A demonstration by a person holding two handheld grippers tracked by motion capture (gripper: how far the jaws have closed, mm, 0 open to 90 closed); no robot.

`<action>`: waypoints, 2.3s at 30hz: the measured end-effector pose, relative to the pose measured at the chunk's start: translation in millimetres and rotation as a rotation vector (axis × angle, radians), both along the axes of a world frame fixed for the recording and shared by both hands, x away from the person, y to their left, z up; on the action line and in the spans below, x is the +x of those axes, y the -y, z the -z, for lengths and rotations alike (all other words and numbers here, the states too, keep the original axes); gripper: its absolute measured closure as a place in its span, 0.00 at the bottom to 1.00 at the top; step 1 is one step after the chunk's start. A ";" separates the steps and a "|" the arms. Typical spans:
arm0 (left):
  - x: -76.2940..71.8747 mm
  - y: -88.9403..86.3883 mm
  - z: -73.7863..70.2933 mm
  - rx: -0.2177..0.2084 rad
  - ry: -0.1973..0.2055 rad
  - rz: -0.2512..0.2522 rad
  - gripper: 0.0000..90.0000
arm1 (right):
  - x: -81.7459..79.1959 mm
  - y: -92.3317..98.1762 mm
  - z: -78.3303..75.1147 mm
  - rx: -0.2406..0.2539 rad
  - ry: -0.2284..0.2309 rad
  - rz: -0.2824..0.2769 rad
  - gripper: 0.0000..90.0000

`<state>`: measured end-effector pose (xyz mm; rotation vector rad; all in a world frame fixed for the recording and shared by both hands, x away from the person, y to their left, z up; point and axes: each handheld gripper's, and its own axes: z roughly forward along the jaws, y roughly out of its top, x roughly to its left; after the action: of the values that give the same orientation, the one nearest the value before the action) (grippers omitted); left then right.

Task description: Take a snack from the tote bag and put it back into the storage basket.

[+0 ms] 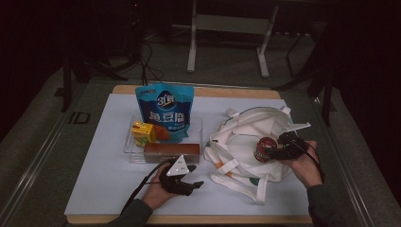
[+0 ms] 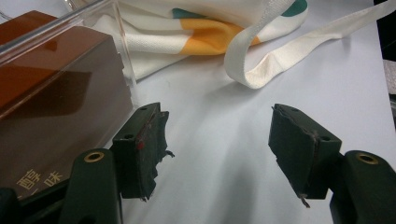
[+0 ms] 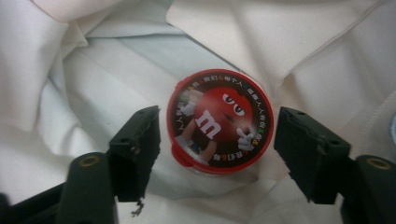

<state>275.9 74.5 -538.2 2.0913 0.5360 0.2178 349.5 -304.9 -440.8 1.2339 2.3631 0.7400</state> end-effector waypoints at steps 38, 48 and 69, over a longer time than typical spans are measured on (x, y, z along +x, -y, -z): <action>0.2 0.3 0.1 0.002 -0.002 0.001 0.39 | 25.0 -24.1 30.1 -0.052 -0.116 -0.015 0.28; 0.3 0.3 0.1 0.002 -0.003 0.003 0.39 | 26.5 -37.9 30.8 -0.054 -0.108 -0.032 0.28; 0.3 0.2 0.1 0.002 -0.003 0.003 0.39 | 23.6 -46.8 17.3 -0.036 -0.109 -0.052 0.28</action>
<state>276.2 74.2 -538.2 2.0943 0.5350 0.2139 373.1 -258.1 -458.1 1.2315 2.4933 0.6587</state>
